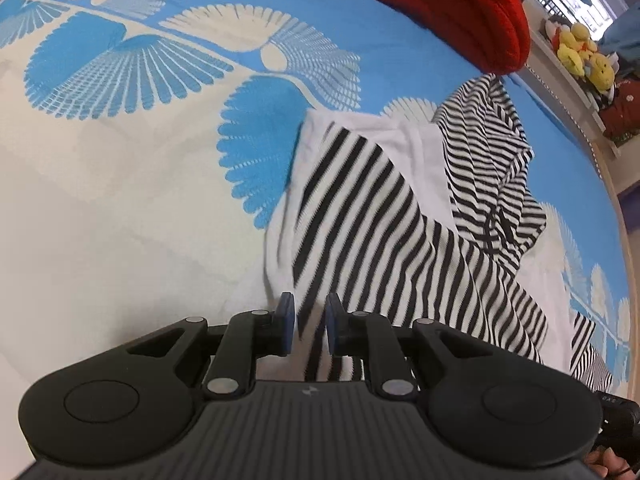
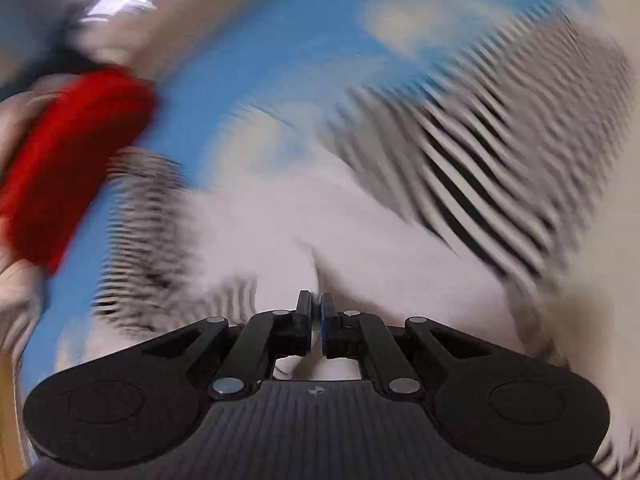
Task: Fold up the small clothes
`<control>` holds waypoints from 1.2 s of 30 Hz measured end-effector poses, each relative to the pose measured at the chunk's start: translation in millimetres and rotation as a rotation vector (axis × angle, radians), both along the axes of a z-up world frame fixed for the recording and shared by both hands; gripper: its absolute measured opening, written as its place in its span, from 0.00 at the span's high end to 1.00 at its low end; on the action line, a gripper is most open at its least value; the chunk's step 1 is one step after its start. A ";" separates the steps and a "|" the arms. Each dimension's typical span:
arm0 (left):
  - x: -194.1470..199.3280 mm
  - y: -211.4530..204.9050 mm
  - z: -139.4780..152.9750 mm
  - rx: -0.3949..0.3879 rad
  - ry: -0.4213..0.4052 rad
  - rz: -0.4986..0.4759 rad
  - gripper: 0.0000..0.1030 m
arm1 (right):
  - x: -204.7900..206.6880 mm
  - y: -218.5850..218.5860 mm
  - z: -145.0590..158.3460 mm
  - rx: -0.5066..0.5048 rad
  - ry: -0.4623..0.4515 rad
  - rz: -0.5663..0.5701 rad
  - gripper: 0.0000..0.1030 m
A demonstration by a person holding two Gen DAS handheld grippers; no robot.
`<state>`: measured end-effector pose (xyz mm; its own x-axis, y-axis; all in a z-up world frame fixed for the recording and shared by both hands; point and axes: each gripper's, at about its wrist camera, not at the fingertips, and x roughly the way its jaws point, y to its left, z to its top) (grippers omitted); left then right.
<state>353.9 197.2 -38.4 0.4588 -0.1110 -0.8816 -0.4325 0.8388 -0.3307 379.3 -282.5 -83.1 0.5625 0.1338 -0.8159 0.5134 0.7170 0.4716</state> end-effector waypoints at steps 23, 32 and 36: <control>8.8 -41.9 -27.0 0.039 0.119 -0.159 0.80 | 13.9 -5.0 -13.3 0.064 0.037 0.112 0.60; 12.1 -72.4 -26.7 -0.002 0.112 -0.200 0.75 | 4.5 -32.4 9.0 -0.026 -0.025 0.111 0.60; 12.9 -86.8 -11.6 0.060 0.062 -0.229 0.72 | -0.7 -64.4 4.9 -0.029 0.000 0.035 0.60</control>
<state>366.8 110.4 -50.0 0.3727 -0.1527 -0.9153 -0.2470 0.9345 -0.2565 378.6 -346.9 -78.1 0.5582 0.1297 -0.8195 0.4878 0.7476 0.4506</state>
